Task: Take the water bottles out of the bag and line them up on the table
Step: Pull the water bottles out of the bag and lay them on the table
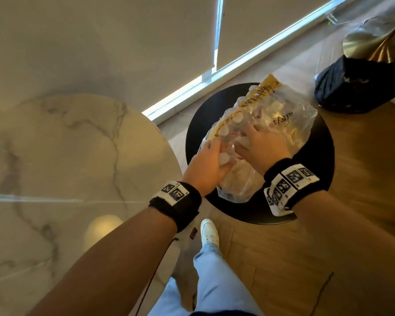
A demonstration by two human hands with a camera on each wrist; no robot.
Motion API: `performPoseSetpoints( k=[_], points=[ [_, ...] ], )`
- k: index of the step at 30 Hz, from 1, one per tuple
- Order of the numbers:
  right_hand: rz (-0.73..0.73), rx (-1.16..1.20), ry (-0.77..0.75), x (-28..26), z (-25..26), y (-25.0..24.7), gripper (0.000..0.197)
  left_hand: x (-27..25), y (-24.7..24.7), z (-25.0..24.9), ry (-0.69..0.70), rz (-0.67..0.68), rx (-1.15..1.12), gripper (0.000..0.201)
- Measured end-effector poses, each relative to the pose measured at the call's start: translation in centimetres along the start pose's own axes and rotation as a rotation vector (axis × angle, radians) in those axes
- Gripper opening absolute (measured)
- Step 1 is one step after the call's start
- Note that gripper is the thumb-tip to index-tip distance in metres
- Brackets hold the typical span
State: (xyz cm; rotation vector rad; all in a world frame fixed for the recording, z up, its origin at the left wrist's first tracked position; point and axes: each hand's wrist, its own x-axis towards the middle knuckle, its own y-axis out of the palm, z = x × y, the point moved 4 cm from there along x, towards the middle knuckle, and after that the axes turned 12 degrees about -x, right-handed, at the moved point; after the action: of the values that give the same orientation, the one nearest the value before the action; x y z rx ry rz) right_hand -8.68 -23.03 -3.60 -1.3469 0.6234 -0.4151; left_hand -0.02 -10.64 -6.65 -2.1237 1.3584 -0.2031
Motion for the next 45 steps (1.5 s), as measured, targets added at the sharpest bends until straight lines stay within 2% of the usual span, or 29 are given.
performPoseSetpoints(
  k=[2,4,6,9,13,15,19,22,25,29,32,35,37,39,41,45],
  points=[
    [-0.11,-0.038,-0.055,-1.7,1.7,-2.6,0.036,-2.6,-3.2,-0.7,0.009,-0.091,-0.083,0.032],
    [-0.203,-0.036,-0.108,-3.5,4.4,-5.4,0.029,-5.9,-6.8,-0.8,0.02,-0.198,-0.185,0.029],
    [-0.225,-0.019,-0.147,-5.2,8.1,-7.4,0.026,-9.6,-10.3,-0.1,0.0,-0.288,-0.254,0.027],
    [-0.169,0.022,-0.234,-6.7,15.1,-8.0,0.025,-15.4,-15.3,2.6,-0.064,-0.397,-0.273,0.027],
    [-0.007,0.202,-0.374,-7.1,25.9,-4.7,0.026,-22.8,-21.6,9.0,-0.201,-0.532,-0.187,0.027],
    [0.043,0.255,-0.431,-7.3,31.7,-2.8,0.028,-26.0,-24.4,12.4,-0.271,-0.566,-0.119,0.027],
    [0.088,0.282,-0.499,-7.6,41.6,0.1,0.028,-30.1,-28.8,17.7,-0.313,-0.585,-0.05,0.025],
    [0.121,0.253,-0.517,-7.9,46.1,1.7,0.027,-31.3,-30.2,20.8,-0.344,-0.542,-0.035,0.025],
    [0.146,0.203,-0.516,-8.1,48.1,2.8,0.027,-32.0,-30.8,22.9,-0.345,-0.543,-0.059,0.027],
    [0.148,0.171,-0.472,-8.0,48.6,3.2,0.033,-32.4,-31.2,23.2,-0.318,-0.526,-0.044,0.033],
    [0.167,0.17,-0.453,-8.3,47.8,2.6,0.048,-33.3,-31.8,21.7,-0.262,-0.507,0.156,0.046],
    [0.143,0.249,-0.357,-8.7,44.4,0.9,0.057,-34.1,-32.7,18.7,-0.19,-0.569,0.299,0.052],
    [0.082,0.323,-0.237,-8.7,40.1,-0.3,0.053,-33.6,-32.4,15.6,-0.083,-0.606,0.283,0.048],
    [0.016,0.362,-0.087,-8.5,34.3,-1.0,0.048,-31.6,-30.3,12.0,0.054,-0.556,0.219,0.041],
    [0.004,0.338,0.074,-8.0,28.0,-0.9,0.046,-28.7,-26.6,9.0,0.114,-0.434,0.11,0.035],
    [-0.018,0.309,0.32,-6.1,15.2,0.4,0.045,-20.4,-17.3,4.2,0.094,-0.142,-0.06,0.021]
  ],
)
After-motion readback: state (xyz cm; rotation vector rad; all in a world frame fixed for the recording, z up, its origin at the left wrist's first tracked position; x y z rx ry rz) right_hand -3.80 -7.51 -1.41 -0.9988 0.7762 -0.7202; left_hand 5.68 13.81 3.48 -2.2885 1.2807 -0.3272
